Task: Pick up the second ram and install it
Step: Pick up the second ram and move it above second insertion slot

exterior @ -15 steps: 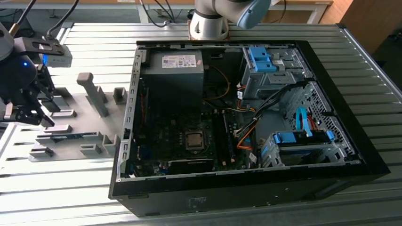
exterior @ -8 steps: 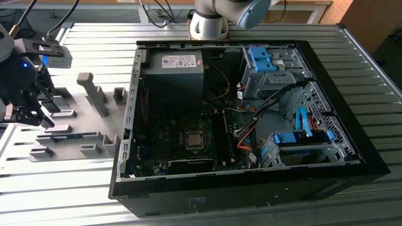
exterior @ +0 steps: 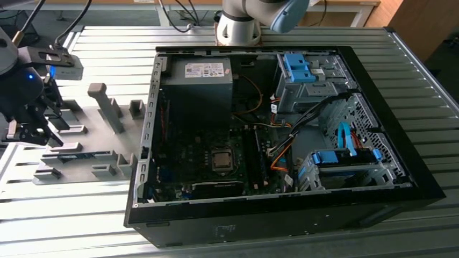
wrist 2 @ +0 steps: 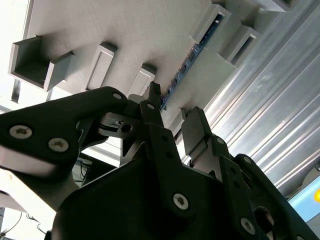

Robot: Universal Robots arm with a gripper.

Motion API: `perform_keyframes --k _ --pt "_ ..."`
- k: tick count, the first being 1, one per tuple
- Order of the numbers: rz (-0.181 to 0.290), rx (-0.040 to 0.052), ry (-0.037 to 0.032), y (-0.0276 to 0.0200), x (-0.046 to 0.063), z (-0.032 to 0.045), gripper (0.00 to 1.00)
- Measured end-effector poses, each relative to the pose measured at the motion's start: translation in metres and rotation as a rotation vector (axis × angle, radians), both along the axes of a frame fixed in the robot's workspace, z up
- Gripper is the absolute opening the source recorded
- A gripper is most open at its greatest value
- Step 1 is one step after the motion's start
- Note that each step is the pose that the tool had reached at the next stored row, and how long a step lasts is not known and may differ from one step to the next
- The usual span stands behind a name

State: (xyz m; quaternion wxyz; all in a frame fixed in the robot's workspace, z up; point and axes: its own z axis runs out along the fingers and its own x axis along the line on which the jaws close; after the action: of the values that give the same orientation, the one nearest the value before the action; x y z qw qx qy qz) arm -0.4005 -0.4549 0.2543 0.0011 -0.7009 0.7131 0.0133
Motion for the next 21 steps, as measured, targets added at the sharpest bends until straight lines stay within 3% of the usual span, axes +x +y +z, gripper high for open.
perform_keyframes --k 11,21 --pt "0.012 0.0 0.0 -0.0044 0.0 -0.0176 0.45" --pt "0.013 -0.0004 -0.0002 -0.005 0.0 -0.0226 0.45"
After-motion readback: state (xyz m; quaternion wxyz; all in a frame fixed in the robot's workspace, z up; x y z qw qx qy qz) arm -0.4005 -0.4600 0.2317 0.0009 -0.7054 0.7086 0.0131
